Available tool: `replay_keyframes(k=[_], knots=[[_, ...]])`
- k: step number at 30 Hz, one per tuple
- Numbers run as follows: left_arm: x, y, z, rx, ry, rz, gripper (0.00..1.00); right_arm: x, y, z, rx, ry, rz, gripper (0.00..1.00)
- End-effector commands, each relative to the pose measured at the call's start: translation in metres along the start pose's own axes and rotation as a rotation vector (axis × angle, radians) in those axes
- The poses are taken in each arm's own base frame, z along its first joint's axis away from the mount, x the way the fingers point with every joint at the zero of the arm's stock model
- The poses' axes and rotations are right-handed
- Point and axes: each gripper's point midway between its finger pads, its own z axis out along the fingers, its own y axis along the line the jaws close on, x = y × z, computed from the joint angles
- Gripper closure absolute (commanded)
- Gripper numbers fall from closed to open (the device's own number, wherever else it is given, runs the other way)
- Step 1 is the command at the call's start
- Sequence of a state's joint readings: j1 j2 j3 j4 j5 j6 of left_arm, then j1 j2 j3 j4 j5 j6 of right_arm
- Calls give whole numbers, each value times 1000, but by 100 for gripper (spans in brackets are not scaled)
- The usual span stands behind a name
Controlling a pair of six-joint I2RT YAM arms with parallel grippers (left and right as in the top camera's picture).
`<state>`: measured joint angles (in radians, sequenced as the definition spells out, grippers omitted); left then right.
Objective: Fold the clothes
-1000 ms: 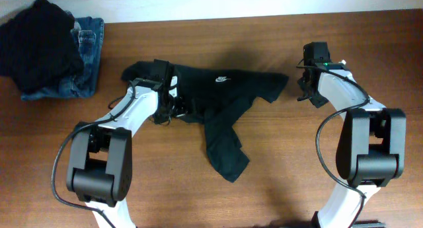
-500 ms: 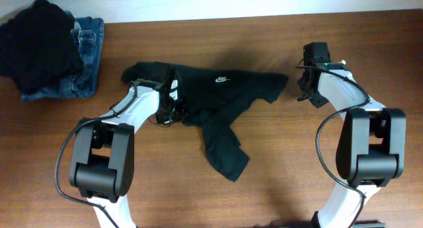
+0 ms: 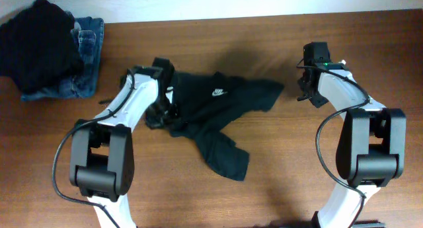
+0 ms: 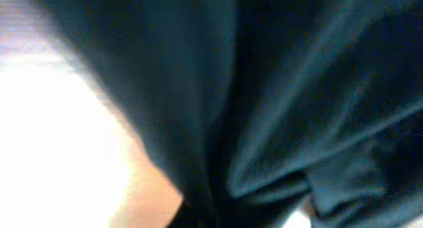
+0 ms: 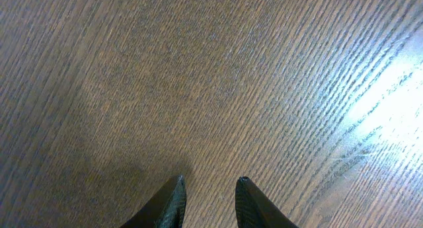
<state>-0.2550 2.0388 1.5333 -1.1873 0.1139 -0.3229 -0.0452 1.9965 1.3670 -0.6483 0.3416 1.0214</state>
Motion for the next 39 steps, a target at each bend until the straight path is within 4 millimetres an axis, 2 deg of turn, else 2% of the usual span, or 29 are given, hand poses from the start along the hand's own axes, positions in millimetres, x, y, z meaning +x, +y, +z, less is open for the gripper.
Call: replay_keyframes(k=[1,2,4,11,14,15,17,20,22,24,29,32,35,39], knots=[[-16,40,-30,-249,-76,27,99,-3,3,0,-4,-6,7,70],[-14,49,-41,-308,-75,27,99,-3,3,0,-4,-5,7,70],[-13,55,-49,-345,-72,28,99,-3,3,0,-4,-5,7,70],[-4,70,-56,-433,-45,35,95,-2,2,0,-3,-5,6,70],[6,74,-58,-452,-1,40,78,-1,3,0,-8,2,7,70],[7,74,-58,-454,5,41,68,1,5,0,-17,15,7,70],[8,74,-58,-455,9,42,32,9,17,-1,-79,66,-36,66],[6,74,-58,-453,1,40,1,29,52,-9,-278,176,-209,66],[2,73,-57,-448,-16,38,1,47,75,-22,-421,246,-309,62],[-2,71,-57,-442,-34,36,1,61,90,-33,-509,280,-382,59],[-12,68,-56,-427,-79,27,1,104,127,-63,-682,277,-600,56],[-16,65,-55,-414,-94,26,1,135,146,-82,-752,245,-726,57],[-18,63,-55,-404,-103,25,1,158,158,-96,-780,216,-780,57],[-21,62,-55,-399,-114,23,1,181,166,-110,-816,212,-822,69]])
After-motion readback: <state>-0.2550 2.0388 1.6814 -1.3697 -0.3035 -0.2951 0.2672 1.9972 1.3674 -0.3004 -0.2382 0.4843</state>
